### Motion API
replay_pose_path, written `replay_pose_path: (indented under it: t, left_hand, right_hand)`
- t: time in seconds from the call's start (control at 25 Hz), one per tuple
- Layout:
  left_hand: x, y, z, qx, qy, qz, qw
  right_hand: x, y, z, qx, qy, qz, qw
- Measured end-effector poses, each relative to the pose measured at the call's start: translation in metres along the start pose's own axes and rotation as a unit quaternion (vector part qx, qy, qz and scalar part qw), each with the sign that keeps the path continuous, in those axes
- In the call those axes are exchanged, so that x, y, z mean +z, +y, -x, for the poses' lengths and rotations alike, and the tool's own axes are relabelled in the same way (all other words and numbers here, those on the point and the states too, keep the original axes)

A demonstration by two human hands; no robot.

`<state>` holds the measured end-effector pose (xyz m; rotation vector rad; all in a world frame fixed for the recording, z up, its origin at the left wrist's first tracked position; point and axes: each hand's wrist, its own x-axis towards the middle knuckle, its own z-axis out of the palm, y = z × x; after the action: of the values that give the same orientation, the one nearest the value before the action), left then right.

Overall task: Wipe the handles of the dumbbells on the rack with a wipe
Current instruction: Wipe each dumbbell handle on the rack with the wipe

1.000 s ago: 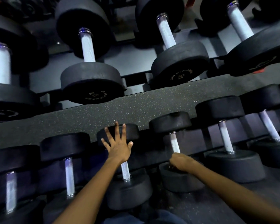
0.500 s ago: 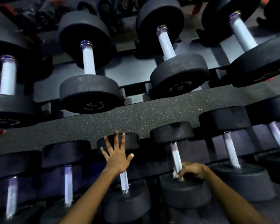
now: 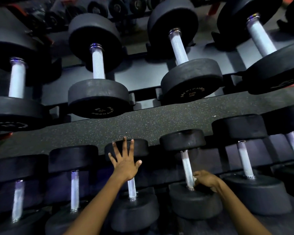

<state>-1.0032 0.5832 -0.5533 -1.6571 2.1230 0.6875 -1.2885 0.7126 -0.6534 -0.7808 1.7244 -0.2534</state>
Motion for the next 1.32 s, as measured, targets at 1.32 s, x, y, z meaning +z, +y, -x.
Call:
replay_pose_path:
  t: [1.32]
  left_hand:
    - [0.001,0.027,-0.009,-0.091,0.155,0.119,0.976]
  right_hand:
    - [-0.034,-0.047,0.042,-0.278,0.238,0.331,0.87]
